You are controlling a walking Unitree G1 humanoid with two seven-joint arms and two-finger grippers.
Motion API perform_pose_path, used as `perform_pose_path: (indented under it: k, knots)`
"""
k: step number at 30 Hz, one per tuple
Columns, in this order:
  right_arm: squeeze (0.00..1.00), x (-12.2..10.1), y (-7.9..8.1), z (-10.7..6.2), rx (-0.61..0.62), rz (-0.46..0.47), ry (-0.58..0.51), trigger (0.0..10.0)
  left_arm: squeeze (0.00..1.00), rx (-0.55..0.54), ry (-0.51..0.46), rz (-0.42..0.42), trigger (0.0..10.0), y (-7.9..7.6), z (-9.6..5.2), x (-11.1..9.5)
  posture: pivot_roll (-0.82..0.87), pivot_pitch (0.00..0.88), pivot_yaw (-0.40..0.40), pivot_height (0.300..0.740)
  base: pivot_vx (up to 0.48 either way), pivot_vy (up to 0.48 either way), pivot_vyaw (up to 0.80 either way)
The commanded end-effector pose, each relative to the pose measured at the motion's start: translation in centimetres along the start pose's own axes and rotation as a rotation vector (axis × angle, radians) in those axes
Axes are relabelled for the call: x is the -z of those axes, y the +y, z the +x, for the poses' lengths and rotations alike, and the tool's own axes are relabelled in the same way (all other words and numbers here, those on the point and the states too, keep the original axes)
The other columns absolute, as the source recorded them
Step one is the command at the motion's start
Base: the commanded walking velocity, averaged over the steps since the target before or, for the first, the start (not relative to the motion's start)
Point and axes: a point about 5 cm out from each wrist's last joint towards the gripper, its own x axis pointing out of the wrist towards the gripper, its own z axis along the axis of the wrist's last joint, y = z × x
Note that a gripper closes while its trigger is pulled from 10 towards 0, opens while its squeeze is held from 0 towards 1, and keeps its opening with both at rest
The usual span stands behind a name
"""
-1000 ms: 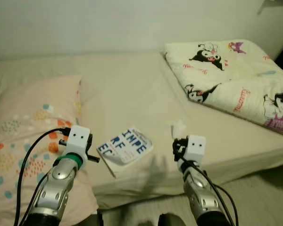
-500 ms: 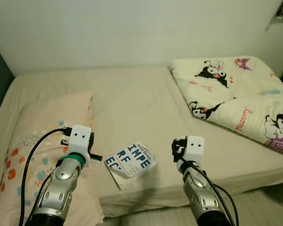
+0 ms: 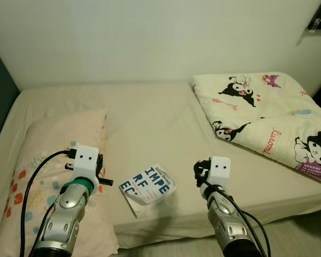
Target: Clean up the room
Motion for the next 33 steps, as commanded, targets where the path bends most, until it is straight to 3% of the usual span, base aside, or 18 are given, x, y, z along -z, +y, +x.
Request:
perform_pose_path:
  k: [1,9,19,22,33]
  knots:
    - [0.0,0.54,0.04,-0.05,0.006,-0.013,0.032,10.0,0.0,-0.018,0.02,-0.003,10.0,0.26,-0.17,0.71,0.15,0.0,0.001,0.74,0.0,0.0,0.0]
    - [0.0,0.43,0.49,-0.04,-0.03,-0.041,0.018,10.0,0.0,-0.013,0.003,-0.014,10.0,0.18,-0.16,0.32,0.15,0.0,-0.003,0.74,0.0,0.0,0.0]
    - [0.0,0.36,0.71,0.0,-0.045,-0.059,0.02,10.0,0.0,-0.021,0.017,0.003,10.0,0.19,-0.02,0.44,0.16,0.0,-0.007,0.74,0.0,-0.432,0.78]
    - [0.0,0.38,0.64,0.02,-0.038,-0.061,0.025,10.0,0.0,-0.045,0.02,-0.023,10.0,0.52,0.03,0.43,0.16,0.0,-0.007,0.74,0.0,0.0,0.8]
    - [0.0,0.59,0.3,0.09,-0.024,-0.039,0.043,10.0,0.0,-0.068,0.031,-0.026,10.0,1.04,-0.03,0.65,0.15,0.0,-0.009,0.74,0.0,0.0,0.0]
